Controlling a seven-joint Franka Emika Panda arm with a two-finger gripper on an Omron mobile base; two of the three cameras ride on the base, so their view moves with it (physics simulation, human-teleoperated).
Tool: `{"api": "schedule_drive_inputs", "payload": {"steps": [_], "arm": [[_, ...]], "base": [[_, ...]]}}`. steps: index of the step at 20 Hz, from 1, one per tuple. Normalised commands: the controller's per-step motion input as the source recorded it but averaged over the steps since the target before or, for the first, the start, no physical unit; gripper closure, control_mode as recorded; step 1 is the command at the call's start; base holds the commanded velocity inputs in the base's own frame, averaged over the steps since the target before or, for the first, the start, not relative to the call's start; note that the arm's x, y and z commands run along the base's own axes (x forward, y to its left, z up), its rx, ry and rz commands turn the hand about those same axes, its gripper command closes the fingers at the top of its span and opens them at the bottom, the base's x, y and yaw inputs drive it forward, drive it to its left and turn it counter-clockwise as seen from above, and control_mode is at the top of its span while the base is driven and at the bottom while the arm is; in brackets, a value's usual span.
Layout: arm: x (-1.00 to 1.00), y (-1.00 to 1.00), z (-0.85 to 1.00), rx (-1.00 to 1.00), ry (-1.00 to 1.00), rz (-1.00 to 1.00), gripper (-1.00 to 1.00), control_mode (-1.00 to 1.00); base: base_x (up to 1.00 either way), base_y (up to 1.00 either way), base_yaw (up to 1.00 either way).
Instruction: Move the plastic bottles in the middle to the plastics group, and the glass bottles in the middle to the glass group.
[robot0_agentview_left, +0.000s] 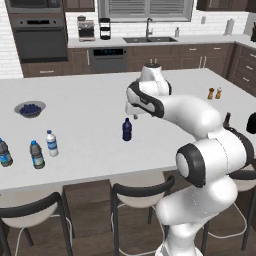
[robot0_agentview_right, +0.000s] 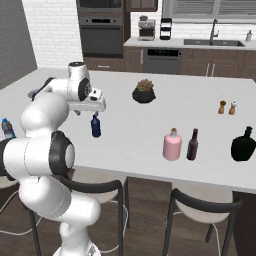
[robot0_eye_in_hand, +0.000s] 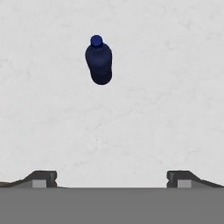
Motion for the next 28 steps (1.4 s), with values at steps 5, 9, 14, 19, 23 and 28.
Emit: {"api": "schedule_drive_inputs", "payload": {"steps": [5, 9, 14, 19, 23, 28], "arm": [[0.67, 0.27, -0.03, -0.13, 0.06, 0.0, -1.0, -1.0], [0.27, 0.0, -0.19, 0.12, 0.0, 0.0, -1.0, -1.0], [0.32, 0.0, -0.3, 0.08, 0.0, 0.0, -1.0, -1.0], [0.17, 0.0, -0.26, -0.02, 0.01, 0.0, -1.0, -1.0], [0.12, 0.0, -0.11, -0.03, 0.0, 0.0, -1.0, -1.0], [0.36, 0.02, -0.23, 0.0, 0.0, 0.0, -1.0, -1.0]], "base": [[0.0, 0.0, 0.0], [0.0, 0.0, 0.0], [0.0, 0.0, 0.0], [0.0, 0.0, 0.0], [0.0, 0.0, 0.0], [0.0, 0.0, 0.0]]}}
